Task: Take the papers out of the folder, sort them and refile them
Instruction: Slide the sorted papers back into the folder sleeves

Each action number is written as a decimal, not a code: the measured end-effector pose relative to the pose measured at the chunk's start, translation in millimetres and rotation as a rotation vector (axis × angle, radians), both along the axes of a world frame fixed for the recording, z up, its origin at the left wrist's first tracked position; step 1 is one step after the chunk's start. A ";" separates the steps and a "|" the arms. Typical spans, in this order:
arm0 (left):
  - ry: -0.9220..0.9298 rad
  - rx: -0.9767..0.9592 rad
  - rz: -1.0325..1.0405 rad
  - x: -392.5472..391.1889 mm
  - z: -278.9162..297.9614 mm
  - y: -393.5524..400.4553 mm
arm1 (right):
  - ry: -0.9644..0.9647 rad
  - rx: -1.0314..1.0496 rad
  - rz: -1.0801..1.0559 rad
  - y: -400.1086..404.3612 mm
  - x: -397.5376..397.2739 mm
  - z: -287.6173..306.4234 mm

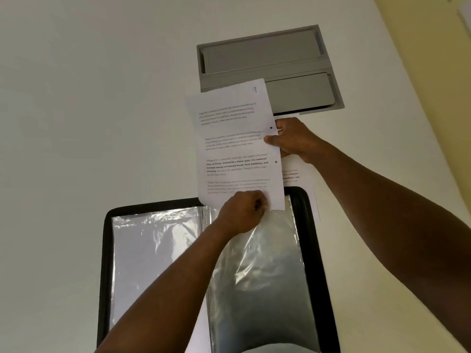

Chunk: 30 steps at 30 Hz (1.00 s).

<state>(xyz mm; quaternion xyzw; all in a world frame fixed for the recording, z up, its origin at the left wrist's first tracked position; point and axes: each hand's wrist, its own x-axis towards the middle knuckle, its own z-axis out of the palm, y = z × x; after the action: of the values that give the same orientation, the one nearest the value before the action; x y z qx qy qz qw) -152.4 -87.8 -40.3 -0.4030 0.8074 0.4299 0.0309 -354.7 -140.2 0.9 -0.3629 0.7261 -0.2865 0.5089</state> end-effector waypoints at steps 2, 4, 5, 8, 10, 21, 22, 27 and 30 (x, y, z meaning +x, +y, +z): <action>-0.020 -0.022 0.009 -3.7 0.1 2.7 | 0.016 0.043 0.007 -2.4 -8.0 0.3; -0.039 -0.037 0.037 -5.8 1.3 5.4 | 0.011 0.084 -0.011 -5.4 -16.1 -0.8; -0.048 -0.043 0.050 -6.4 1.1 6.6 | 0.007 0.098 -0.025 -6.9 -19.4 -1.6; -0.070 -0.052 0.064 -7.7 0.2 8.9 | 0.032 0.120 -0.034 -12.6 -26.6 -4.0; -0.080 -0.066 0.057 -8.6 0.3 10.0 | 0.024 0.139 -0.022 -15.5 -29.6 -6.4; 0.003 0.083 0.047 -19.2 -2.1 7.1 | -0.130 0.148 -0.029 -15.4 -32.8 -13.5; 0.017 0.105 0.038 -22.2 -1.9 7.4 | -0.145 0.138 -0.032 -14.9 -30.3 -14.7; 0.059 0.154 0.065 -30.5 -3.0 8.1 | -0.202 0.116 -0.028 -9.4 -21.4 -21.2; 0.055 0.134 0.071 -31.0 -3.5 7.4 | -0.199 0.141 0.001 -4.8 -26.5 -21.1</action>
<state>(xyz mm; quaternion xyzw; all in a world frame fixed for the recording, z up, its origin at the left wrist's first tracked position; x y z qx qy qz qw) -183.4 -80.4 -43.7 -0.4163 0.7626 0.4947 0.0201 -381.2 -145.0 -20.2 -0.2964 0.6902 -0.2690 0.6028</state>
